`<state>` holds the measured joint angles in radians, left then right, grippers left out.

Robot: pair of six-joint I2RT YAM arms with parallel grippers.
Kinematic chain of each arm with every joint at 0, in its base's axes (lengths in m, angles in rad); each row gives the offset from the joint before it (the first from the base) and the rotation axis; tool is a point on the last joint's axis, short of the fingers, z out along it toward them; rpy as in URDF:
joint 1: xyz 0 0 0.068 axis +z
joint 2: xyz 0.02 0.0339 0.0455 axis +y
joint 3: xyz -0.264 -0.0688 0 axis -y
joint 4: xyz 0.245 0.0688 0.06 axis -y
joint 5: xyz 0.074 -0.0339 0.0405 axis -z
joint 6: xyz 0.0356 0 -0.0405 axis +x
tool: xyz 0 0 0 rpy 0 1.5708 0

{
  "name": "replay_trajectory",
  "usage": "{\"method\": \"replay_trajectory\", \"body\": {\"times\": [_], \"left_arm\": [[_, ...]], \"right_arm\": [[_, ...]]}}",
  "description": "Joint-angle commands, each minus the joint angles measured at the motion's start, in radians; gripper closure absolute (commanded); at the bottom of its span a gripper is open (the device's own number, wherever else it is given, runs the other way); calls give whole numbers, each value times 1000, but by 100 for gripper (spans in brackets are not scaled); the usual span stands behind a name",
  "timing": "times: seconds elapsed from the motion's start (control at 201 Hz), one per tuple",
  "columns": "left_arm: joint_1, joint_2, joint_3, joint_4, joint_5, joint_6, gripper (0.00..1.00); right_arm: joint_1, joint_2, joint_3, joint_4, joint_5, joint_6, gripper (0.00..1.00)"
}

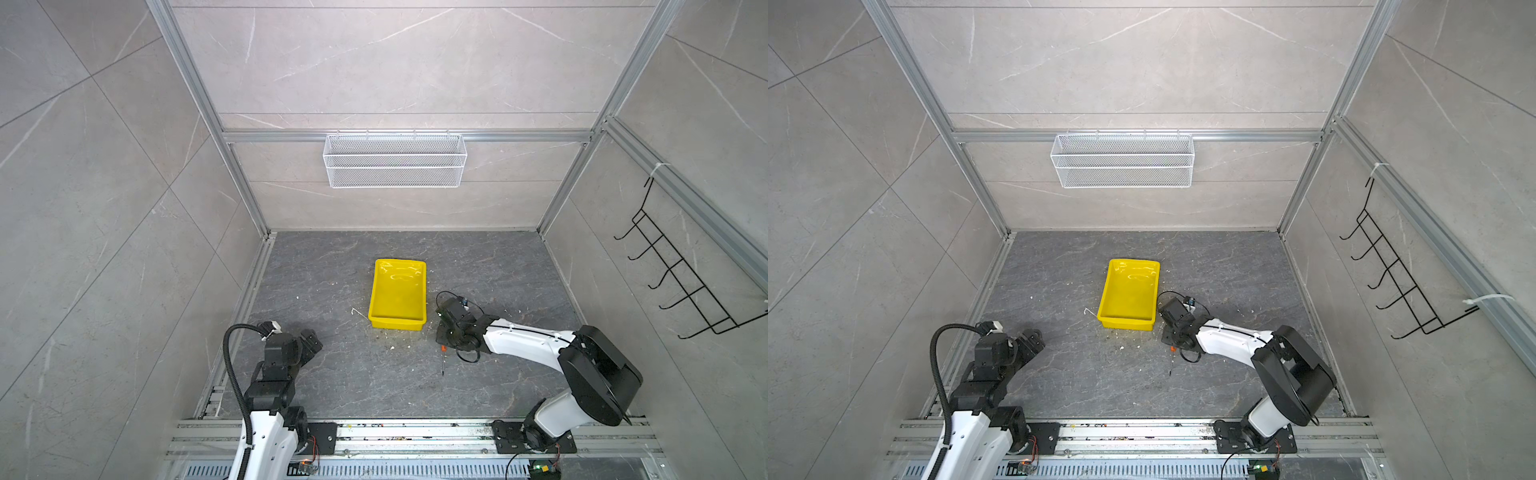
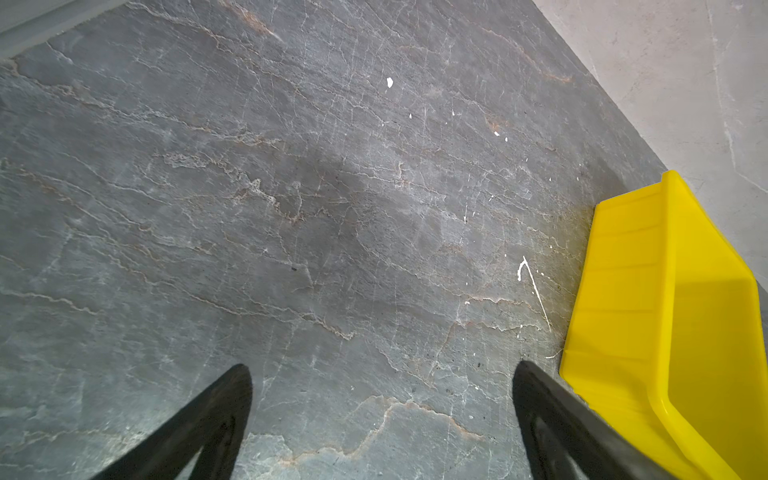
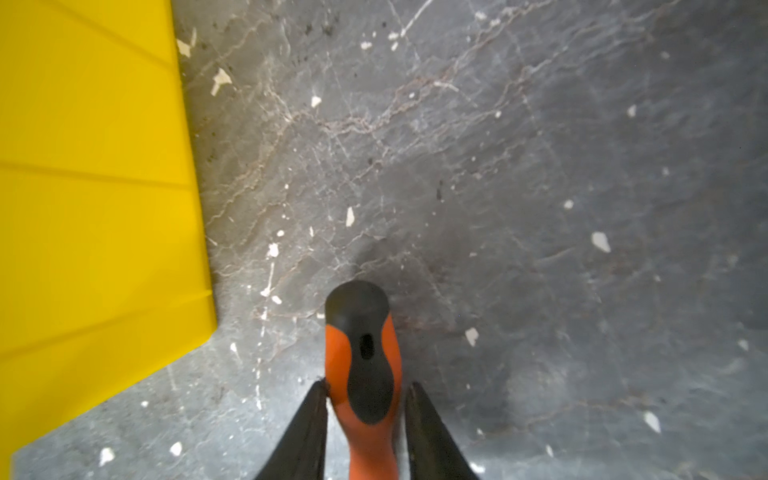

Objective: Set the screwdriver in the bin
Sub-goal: 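Lower the right gripper and close it on the screwdriver handle, then lift the screwdriver with the right gripper and carry it over the yellow bin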

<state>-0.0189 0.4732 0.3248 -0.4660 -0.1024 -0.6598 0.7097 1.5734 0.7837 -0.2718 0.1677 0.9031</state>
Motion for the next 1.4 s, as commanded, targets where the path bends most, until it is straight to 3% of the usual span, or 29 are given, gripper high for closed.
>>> {"method": "replay_trajectory", "body": {"times": [0.0,0.109,0.328,0.507,0.736,0.895,1.04,1.179,1.393], "left_arm": [[0,-24,6,35,7,1,0],[1,-42,-1,38,6,2,0],[0,-39,2,38,17,12,1],[1,-33,3,40,24,13,1],[0,-66,-12,43,26,6,0],[0,-62,-12,43,20,5,1],[0,-42,-5,40,17,-1,1],[0,-28,-1,40,17,0,1],[0,-33,-2,38,14,-5,1]], "right_arm": [[26,22,7,-16,64,22,67],[45,26,9,-40,89,21,67],[62,36,7,-64,155,31,84],[90,-13,1,-85,221,75,89],[125,-131,122,-389,361,-57,90],[126,-187,198,-431,401,-148,89],[126,-105,354,-434,378,-156,89],[125,12,466,-285,267,-126,89],[123,323,820,-301,190,-163,90]]}}
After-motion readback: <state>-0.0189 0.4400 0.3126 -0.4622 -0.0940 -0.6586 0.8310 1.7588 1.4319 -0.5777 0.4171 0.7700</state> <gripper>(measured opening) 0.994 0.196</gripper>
